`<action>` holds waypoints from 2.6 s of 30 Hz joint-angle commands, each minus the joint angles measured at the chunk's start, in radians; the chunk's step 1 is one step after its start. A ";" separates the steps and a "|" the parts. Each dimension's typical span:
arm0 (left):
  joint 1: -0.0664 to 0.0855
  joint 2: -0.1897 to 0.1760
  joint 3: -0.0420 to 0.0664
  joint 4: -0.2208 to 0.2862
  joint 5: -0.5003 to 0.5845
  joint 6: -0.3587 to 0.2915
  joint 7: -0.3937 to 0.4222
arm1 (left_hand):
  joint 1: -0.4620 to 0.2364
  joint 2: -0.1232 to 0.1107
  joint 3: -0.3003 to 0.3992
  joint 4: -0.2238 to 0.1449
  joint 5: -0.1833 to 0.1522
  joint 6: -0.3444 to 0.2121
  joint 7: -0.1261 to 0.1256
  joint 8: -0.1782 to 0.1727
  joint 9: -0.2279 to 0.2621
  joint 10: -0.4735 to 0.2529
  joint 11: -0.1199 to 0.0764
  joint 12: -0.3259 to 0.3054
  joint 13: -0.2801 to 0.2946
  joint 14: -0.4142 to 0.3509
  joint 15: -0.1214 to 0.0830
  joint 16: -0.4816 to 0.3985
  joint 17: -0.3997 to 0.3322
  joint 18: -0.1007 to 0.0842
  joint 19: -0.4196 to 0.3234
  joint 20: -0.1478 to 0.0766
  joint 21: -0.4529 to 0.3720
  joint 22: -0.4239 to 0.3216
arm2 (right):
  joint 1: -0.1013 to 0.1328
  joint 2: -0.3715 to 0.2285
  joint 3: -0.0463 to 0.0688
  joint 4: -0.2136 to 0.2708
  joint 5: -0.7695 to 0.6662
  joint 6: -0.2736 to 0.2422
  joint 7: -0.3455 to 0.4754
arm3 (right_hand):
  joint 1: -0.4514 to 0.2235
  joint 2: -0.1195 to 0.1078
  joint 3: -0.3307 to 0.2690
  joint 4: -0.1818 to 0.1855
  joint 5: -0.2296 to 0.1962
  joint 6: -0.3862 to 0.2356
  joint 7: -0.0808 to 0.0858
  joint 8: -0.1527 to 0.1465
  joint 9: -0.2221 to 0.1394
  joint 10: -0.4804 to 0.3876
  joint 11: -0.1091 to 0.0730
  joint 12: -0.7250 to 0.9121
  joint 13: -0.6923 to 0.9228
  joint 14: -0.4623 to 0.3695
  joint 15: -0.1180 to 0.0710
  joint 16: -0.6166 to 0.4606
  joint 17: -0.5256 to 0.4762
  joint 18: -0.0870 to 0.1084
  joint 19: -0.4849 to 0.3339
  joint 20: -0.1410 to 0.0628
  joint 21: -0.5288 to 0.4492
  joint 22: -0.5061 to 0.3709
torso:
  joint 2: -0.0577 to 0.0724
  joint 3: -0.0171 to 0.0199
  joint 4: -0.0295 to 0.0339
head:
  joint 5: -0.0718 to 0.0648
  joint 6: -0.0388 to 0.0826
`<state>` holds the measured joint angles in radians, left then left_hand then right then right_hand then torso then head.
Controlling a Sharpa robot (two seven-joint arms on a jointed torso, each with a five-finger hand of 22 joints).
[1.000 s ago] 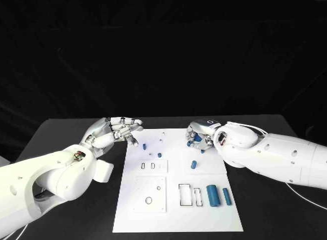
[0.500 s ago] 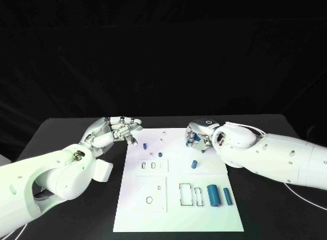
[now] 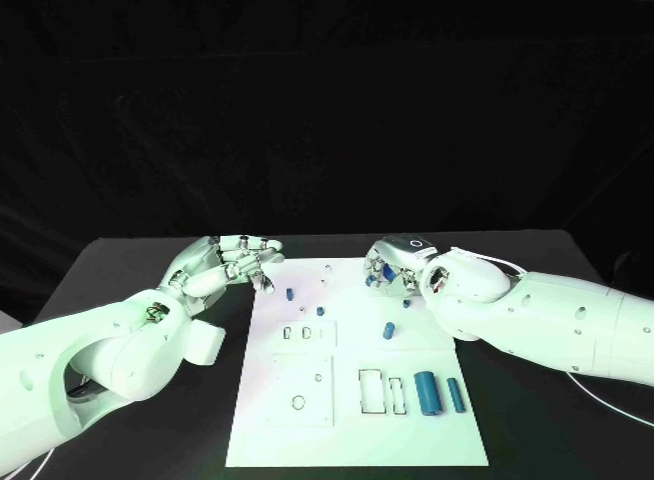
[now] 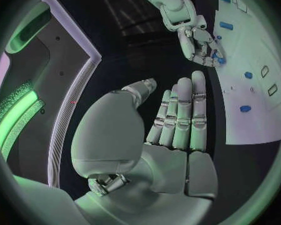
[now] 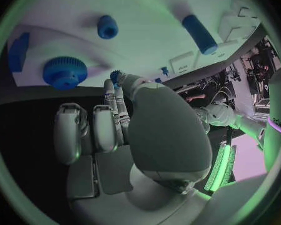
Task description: Assemble the parts on the task board
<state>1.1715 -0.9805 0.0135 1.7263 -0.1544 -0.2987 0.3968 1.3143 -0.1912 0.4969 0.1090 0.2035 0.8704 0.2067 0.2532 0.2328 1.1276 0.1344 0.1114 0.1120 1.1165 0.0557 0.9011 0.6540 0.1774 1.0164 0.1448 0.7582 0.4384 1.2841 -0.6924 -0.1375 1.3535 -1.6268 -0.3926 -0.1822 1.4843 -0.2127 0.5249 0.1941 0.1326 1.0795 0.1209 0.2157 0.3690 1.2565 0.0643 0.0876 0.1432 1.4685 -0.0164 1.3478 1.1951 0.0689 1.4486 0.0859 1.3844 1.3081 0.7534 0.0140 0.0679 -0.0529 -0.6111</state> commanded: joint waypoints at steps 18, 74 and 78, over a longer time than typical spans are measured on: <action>0.002 0.012 0.001 -0.004 -0.002 0.030 0.010 | 0.019 0.001 0.013 -0.007 0.002 -0.005 0.000 0.001 0.003 -0.006 -0.001 0.000 0.002 -0.010 0.000 0.009 0.000 0.004 -0.013 0.003 0.015 0.008 | 0.004 0.129 0.001 -0.085 -0.010 -0.130 -0.051 | -0.001 0.006 0.008 -0.007 0.012 0.000 0.003 0.005 0.005 0.013 -0.007 -0.005 0.004 0.040 -0.006 0.007 0.002 -0.016 0.005 -0.004 0.010 0.020 | 0.006 0.0001 0.0022 | 0.007 0.006; 0.011 0.032 0.001 -0.005 -0.004 0.047 0.002 | 0.021 0.001 0.018 -0.010 0.002 -0.005 0.000 0.001 0.005 -0.007 0.000 0.000 0.003 -0.012 0.000 0.011 -0.001 0.004 -0.018 0.003 0.023 0.013 | -0.013 0.294 0.001 -0.281 0.018 -0.048 -0.035 | -0.044 -0.014 0.021 -0.010 0.017 -0.030 0.012 -0.007 0.016 -0.021 0.006 -0.026 0.000 0.036 0.005 0.010 -0.006 -0.013 -0.004 0.005 0.001 0.012 | 0.017 -0.0030 0.0073 | 0.018 -0.003; 0.011 0.032 0.001 -0.005 -0.004 0.047 0.002 | 0.021 0.001 0.018 -0.010 0.002 -0.005 0.000 0.001 0.005 -0.007 0.000 0.000 0.003 -0.012 0.000 0.011 -0.001 0.004 -0.018 0.003 0.023 0.013 | -0.014 0.298 0.001 -0.286 0.021 -0.048 -0.033 | -0.056 -0.024 0.031 -0.012 0.014 -0.046 0.020 -0.014 0.019 -0.061 0.016 -0.027 -0.010 0.032 0.014 0.007 -0.015 -0.009 -0.016 0.013 -0.015 -0.006 | 0.017 -0.0025 0.0073 | 0.018 -0.002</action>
<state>1.1805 -0.9502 0.0135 1.7195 -0.1549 -0.2708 0.3940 1.3224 -0.1909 0.5093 0.0965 0.2035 0.8706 0.2069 0.2532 0.2367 1.1276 0.1343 0.1113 0.1136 1.1094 0.0560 0.9089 0.6536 0.1775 1.0060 0.1484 0.7782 0.4510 1.2723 -0.3959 -0.1360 1.0699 -1.6064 -0.4676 -0.2229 1.4366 -0.2367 0.5509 0.1819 0.1516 1.0407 0.1413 0.2047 0.3905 1.2010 0.0796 0.0656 0.1346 1.4685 -0.0087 1.3546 1.1813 0.0690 1.4370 0.0975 1.3722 1.3041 0.7701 0.0109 0.0754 -0.0352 -0.6137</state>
